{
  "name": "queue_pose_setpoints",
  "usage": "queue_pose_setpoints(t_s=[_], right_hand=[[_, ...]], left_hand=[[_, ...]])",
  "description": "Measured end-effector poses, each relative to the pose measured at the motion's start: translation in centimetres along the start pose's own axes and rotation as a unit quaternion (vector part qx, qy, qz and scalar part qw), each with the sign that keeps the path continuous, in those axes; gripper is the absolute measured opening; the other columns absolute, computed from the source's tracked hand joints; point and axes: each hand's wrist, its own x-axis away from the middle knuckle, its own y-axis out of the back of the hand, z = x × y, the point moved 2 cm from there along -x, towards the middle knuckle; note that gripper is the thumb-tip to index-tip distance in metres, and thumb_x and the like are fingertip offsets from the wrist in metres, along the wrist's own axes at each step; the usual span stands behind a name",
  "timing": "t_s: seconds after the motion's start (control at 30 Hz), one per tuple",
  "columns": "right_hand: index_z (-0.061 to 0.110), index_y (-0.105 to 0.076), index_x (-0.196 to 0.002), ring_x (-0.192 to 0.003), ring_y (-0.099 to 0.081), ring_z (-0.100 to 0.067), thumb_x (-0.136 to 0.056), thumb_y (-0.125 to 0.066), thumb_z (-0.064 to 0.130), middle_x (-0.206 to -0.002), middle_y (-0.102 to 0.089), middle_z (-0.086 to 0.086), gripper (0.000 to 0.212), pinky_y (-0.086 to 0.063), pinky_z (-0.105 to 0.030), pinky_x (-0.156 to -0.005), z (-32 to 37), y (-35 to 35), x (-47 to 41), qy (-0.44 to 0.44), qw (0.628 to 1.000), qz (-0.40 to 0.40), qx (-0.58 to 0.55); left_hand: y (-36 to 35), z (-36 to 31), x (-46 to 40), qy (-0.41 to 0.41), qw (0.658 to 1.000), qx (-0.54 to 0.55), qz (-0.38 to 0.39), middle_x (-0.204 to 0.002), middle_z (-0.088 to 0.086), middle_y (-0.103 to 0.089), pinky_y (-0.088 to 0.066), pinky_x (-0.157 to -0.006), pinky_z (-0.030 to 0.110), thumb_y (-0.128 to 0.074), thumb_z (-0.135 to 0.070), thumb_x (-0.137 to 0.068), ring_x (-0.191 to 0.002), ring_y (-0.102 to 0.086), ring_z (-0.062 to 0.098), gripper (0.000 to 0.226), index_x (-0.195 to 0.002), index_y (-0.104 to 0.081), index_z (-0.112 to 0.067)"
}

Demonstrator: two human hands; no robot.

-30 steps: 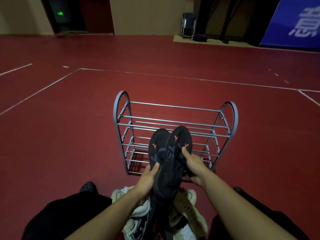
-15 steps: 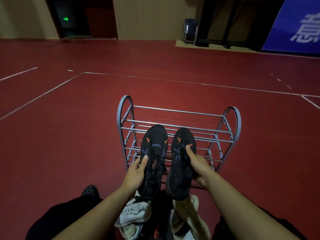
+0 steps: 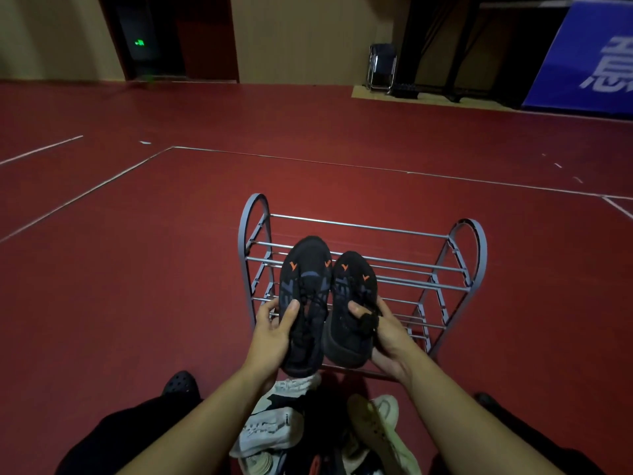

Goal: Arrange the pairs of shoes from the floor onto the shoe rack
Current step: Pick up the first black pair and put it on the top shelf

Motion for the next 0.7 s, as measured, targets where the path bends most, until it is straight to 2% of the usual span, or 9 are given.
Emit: queue_pose_setpoints(t_s=[0.07,0.17,0.27,0.37,0.4,0.5,0.53,0.7], right_hand=[[0.013,-0.058,-0.132,-0.112,-0.068,-0.036,-0.076,-0.078,0.013,-0.125,-0.068,-0.019,0.059,-0.058,-0.046,-0.088,0.0,-0.1,-0.1,-0.007,1.000,-0.001,-0.007],[0.006,-0.062,-0.130,-0.118,-0.065,-0.036,-0.091,-0.068,0.021,-0.127,-0.067,-0.020,0.043,-0.050,-0.051,-0.103,0.3,-0.4,-0.4,-0.039,0.999,0.009,-0.019],[0.008,-0.064,-0.127,-0.112,-0.068,-0.032,-0.098,-0.060,0.021,-0.121,-0.071,-0.016,0.032,-0.056,-0.043,-0.091,1.0,-0.9,-1.4,-0.013,1.000,-0.025,0.003],[0.006,-0.066,-0.124,-0.102,-0.072,-0.027,-0.096,-0.064,0.017,-0.114,-0.074,-0.014,0.030,-0.060,-0.036,-0.081,1.9,-1.6,-3.3,0.033,0.995,-0.067,0.068],[0.006,-0.066,-0.123,-0.099,-0.073,-0.024,-0.094,-0.068,0.017,-0.112,-0.075,-0.012,0.031,-0.060,-0.035,-0.082,2.1,-1.6,-4.3,0.044,0.990,-0.084,0.103],[0.008,-0.065,-0.123,-0.099,-0.072,-0.023,-0.086,-0.078,0.025,-0.117,-0.072,-0.009,0.042,-0.059,-0.044,-0.091,3.0,-1.7,-7.5,0.066,0.971,-0.135,0.184],[0.007,-0.067,-0.120,-0.100,-0.071,-0.025,-0.084,-0.080,0.027,-0.118,-0.072,-0.010,0.043,-0.058,-0.045,-0.094,3.4,-1.8,-8.7,0.068,0.966,-0.150,0.200],[0.007,-0.074,-0.096,-0.091,-0.072,-0.027,-0.088,-0.076,0.023,-0.098,-0.076,-0.011,0.018,-0.059,-0.045,-0.089,4.5,-2.0,-15.1,0.074,0.958,-0.191,0.201]], left_hand=[[0.1,-0.4,-0.2,0.001,1.000,0.027,-0.003,-0.130,0.003,-0.068,-0.056,-0.099,0.043,-0.069,-0.054,-0.086,-0.113,-0.070,0.020,0.066,-0.143,-0.048,-0.027],[0.3,-0.8,-0.8,-0.003,0.999,0.034,-0.004,-0.128,0.000,-0.070,-0.057,-0.095,0.041,-0.066,-0.043,-0.095,-0.112,-0.071,0.018,0.049,-0.141,-0.055,-0.028],[0.7,-1.0,-2.0,-0.012,1.000,-0.012,-0.004,-0.134,-0.002,-0.068,-0.055,-0.101,0.041,-0.060,-0.043,-0.100,-0.116,-0.069,0.016,0.048,-0.145,-0.054,-0.029],[0.7,-2.2,-3.8,-0.034,0.997,-0.056,-0.035,-0.131,-0.002,-0.068,-0.056,-0.086,0.023,-0.058,-0.036,-0.103,-0.110,-0.068,0.009,0.044,-0.145,-0.055,-0.023],[0.8,-2.8,-4.6,-0.041,0.995,-0.077,-0.045,-0.130,-0.002,-0.067,-0.056,-0.086,0.022,-0.058,-0.036,-0.103,-0.111,-0.068,0.010,0.042,-0.143,-0.056,-0.022],[0.7,-4.3,-7.5,-0.051,0.989,-0.125,-0.066,-0.134,0.002,-0.066,-0.054,-0.103,0.042,-0.059,-0.042,-0.101,-0.120,-0.065,0.022,0.048,-0.142,-0.057,-0.018],[0.7,-4.8,-8.6,-0.049,0.988,-0.126,-0.072,-0.133,0.004,-0.067,-0.054,-0.105,0.045,-0.059,-0.042,-0.101,-0.119,-0.066,0.023,0.049,-0.143,-0.057,-0.017],[0.3,-6.6,-13.8,-0.062,0.984,-0.151,-0.074,-0.125,0.003,-0.071,-0.054,-0.103,0.042,-0.051,-0.037,-0.106,-0.114,-0.068,0.021,0.041,-0.138,-0.062,-0.013]])
